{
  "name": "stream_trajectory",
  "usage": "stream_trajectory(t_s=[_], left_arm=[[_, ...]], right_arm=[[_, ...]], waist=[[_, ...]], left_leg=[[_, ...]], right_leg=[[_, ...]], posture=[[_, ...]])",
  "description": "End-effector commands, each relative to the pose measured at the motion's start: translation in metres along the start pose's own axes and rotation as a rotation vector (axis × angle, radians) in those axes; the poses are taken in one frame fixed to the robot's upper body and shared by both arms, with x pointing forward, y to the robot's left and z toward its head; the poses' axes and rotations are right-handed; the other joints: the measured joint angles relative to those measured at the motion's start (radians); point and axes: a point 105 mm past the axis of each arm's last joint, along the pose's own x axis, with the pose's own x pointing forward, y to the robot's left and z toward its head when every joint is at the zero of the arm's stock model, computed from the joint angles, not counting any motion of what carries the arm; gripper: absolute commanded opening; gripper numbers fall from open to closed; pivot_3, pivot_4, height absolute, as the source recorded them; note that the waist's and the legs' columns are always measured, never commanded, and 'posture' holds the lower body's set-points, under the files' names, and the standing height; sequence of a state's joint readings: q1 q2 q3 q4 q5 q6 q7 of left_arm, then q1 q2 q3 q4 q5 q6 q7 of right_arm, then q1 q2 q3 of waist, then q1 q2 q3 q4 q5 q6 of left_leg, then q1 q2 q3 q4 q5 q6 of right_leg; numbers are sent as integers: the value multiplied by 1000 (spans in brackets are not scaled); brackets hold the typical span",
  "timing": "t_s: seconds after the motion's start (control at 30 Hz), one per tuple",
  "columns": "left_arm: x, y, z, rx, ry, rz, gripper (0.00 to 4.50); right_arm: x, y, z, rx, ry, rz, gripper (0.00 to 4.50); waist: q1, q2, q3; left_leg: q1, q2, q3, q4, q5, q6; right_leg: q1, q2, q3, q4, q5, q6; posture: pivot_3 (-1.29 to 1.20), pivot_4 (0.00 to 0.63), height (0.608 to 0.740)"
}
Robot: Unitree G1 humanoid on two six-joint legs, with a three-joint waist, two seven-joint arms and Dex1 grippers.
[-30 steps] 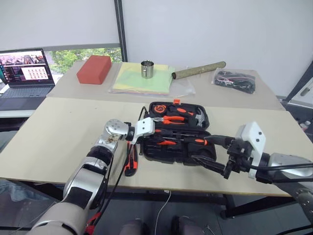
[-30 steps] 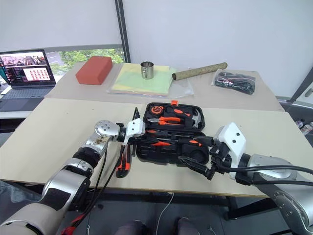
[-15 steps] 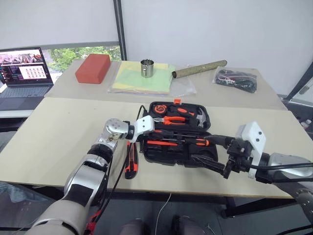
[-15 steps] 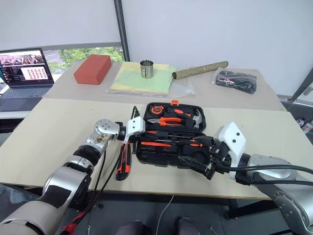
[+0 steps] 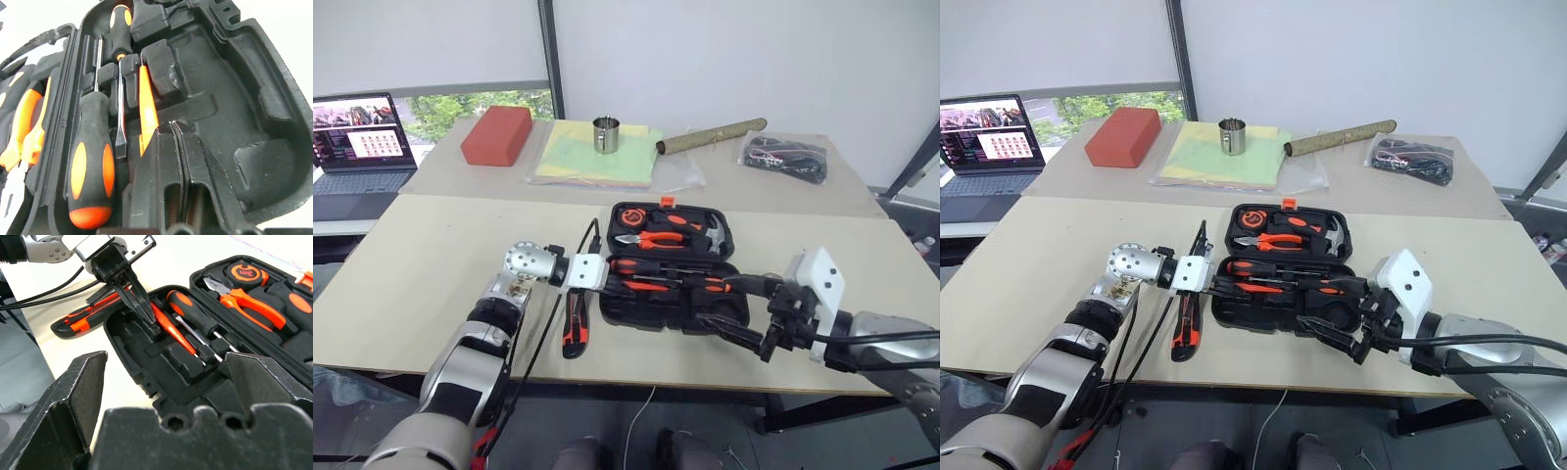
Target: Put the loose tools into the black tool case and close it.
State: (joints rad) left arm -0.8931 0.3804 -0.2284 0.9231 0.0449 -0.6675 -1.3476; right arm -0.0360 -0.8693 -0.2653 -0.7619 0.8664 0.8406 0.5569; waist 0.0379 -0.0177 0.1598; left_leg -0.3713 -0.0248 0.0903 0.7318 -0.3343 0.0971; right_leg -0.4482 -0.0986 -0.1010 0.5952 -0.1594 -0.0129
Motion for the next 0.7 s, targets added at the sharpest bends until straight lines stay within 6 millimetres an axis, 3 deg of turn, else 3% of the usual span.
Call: stream_trajectory(t_s=[0.03, 0.17, 0.4, 0.7], left_arm=[[4, 10, 2, 6, 5, 35, 75], [5, 21, 0, -63, 3, 92, 75], [9, 12, -10, -104, 29, 79, 75], [9, 25, 19, -61, -102, 107, 75]], right_arm=[[-4, 2, 11, -40, -33, -13, 4500], [-5, 3, 10, -40, -29, -14, 4500], [-5, 3, 12, -42, -30, -9, 4500], [-5, 3, 12, -43, -26, -3, 4500]], waist=[[0, 0, 0], [0, 0, 0], [-2, 0, 0], [-1, 0, 0]], left_leg=[[0, 0, 0, 0, 0, 0], [0, 0, 0, 0, 0, 0], [0, 0, 1, 0, 0, 0], [0, 0, 0, 0, 0, 0]], right_leg=[[0, 0, 0, 0, 0, 0], [0, 1, 0, 0, 0, 0], [0, 2, -1, 0, 0, 0], [0, 1, 0, 0, 0, 0]], posture=[[0, 150, 740], [0, 150, 740], [0, 150, 740], [0, 150, 740]])
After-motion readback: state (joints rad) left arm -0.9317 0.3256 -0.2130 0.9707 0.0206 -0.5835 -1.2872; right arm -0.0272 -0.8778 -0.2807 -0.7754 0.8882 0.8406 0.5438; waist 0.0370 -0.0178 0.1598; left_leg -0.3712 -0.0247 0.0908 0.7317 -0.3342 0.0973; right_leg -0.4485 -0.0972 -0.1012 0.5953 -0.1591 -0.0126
